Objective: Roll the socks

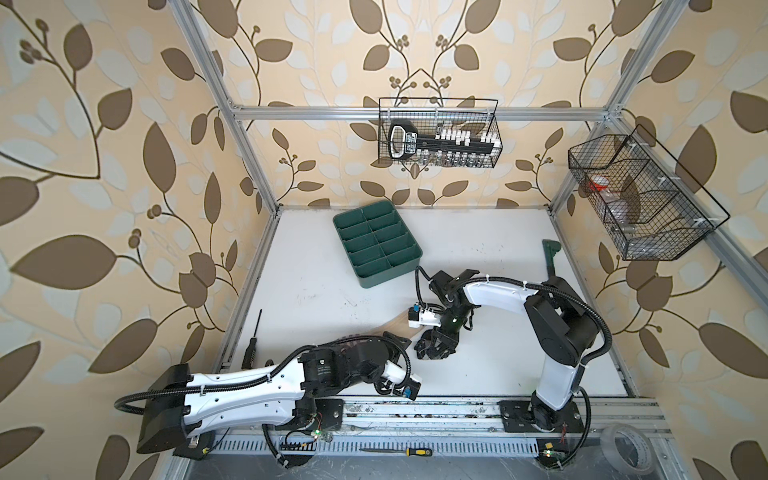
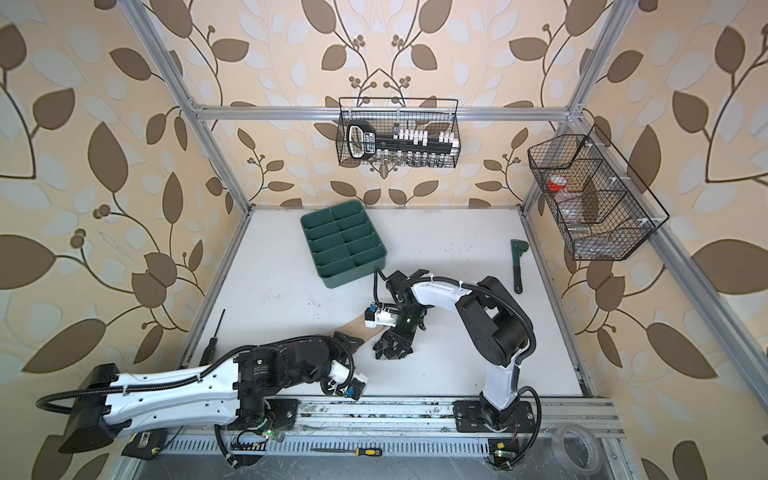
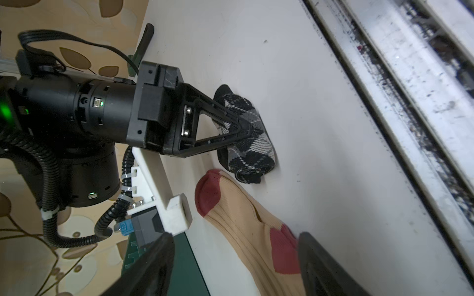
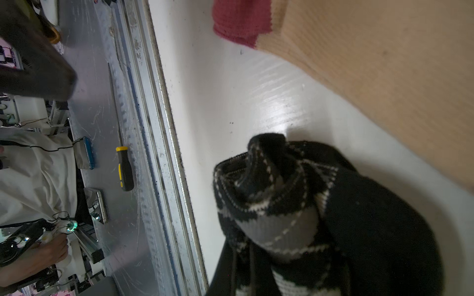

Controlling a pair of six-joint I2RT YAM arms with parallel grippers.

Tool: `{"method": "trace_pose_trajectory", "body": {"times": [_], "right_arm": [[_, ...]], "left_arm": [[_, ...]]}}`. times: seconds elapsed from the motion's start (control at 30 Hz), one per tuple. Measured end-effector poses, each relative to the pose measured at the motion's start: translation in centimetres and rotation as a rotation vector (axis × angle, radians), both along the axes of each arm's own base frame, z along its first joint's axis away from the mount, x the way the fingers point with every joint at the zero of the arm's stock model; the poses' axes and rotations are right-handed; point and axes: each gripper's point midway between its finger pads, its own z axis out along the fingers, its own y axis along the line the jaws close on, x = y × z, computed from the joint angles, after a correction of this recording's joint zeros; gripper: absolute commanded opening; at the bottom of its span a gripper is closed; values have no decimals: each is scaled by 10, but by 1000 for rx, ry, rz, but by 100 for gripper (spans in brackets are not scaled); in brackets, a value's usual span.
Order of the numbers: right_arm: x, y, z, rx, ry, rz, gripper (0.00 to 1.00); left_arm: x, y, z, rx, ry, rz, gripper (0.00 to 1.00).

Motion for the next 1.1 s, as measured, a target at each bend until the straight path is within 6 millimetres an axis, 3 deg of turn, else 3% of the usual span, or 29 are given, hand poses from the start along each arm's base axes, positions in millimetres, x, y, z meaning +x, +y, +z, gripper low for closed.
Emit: {"method": "trace_pose_trajectory", "body": {"times": [0.33, 0.6, 0.77, 0.97, 1.1], "right_arm": [[10, -3, 1, 26, 99, -70, 2], [14, -4, 0, 44, 144, -92, 2], [14, -4, 1, 50, 150, -96, 2], [14, -3, 1, 54, 154, -100, 2], [16, -3, 2, 59, 154, -106, 1]], "left_arm": [[8, -26, -46, 34, 87, 85, 72], [29, -35, -76, 33, 84, 218, 70], [47, -52, -75, -45, 44, 293, 68], [56, -60, -76, -98, 29, 334, 60], [55, -62, -79, -110, 33, 342, 47]]}}
